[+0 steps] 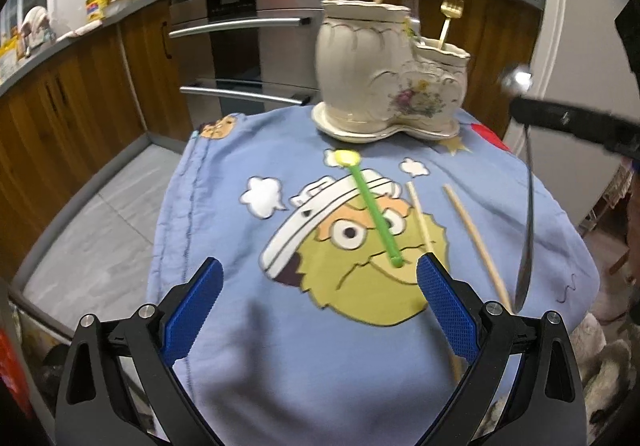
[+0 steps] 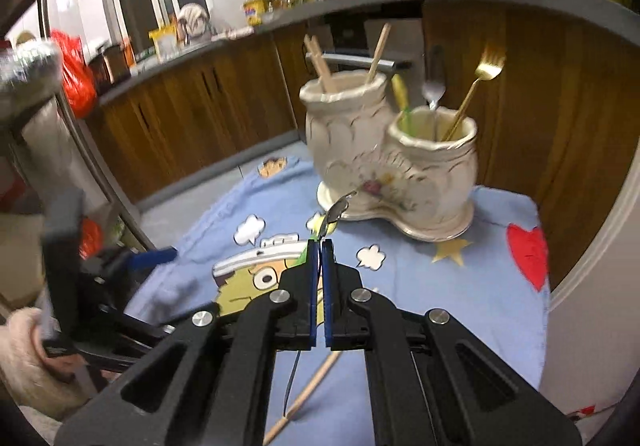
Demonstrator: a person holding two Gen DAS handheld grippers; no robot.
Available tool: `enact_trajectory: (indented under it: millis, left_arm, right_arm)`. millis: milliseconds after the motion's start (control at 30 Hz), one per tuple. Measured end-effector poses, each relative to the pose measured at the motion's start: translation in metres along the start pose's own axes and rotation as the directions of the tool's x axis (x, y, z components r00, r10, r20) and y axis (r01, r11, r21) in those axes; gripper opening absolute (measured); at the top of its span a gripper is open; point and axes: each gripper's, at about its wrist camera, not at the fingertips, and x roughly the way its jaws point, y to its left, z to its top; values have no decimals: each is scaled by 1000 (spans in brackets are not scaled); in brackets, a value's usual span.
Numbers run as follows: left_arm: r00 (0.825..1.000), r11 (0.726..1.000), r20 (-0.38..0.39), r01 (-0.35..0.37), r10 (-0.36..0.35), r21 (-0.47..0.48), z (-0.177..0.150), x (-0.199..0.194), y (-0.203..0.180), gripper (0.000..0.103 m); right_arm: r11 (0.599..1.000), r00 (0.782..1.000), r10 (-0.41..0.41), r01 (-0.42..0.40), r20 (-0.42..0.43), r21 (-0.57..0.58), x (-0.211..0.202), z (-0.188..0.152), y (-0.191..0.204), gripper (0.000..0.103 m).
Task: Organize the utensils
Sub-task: 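Lift the silver spoon with the right tool while the left tool grasps a chopstick, then insert the chopstick into the tall cup while the right tool drops the silver spoon in the short cup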
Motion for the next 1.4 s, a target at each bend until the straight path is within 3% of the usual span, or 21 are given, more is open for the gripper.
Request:
enact_trajectory:
  millis: [200,433,500,567,767,933,1000,1067,1133,1400]
  left_arm:
    - [999,997,-17,48,-47,67,13,3,-36,94]
    - [976,974,-124,192,-177,122,23,18,-90,74]
    - [975,969,-150,187,-163,159,22,24,-105,71]
    - [973,965,-187,173,-137,195,22,34,-119,62]
    - [957,968,-282,136,-73,210,18,58,-134,52]
    - [950,976,-303,137,-81,168,24,65,-128,47]
    - [948,980,-310,124,-70,156,28,67,-125,36]
    - [947,984,-315,106,-58,140,32,70,-120,19]
    - [948,986,-316,94,-46,137,35,72,-116,11]
    - [959,987,-282,66,-23,144,32,70,-113,5]
  right_arm:
    - [999,997,-40,41,61,-19,-34,9,-13,2]
    - [995,995,-85,83,50,47,-44,-6,-43,2]
    - [994,994,-97,94,50,54,-47,-11,-50,2]
    - [993,993,-110,107,53,53,-53,-15,-52,2]
    - [989,989,-128,122,74,82,-70,-25,-69,2]
    - [988,989,-122,113,82,106,-80,-33,-82,2]
    - [988,989,-119,109,86,111,-82,-35,-83,2]
    - [988,990,-113,102,90,118,-84,-36,-86,2]
    - [988,990,-106,94,96,121,-86,-37,-88,2]
    - [989,990,-92,78,106,125,-87,-40,-89,2]
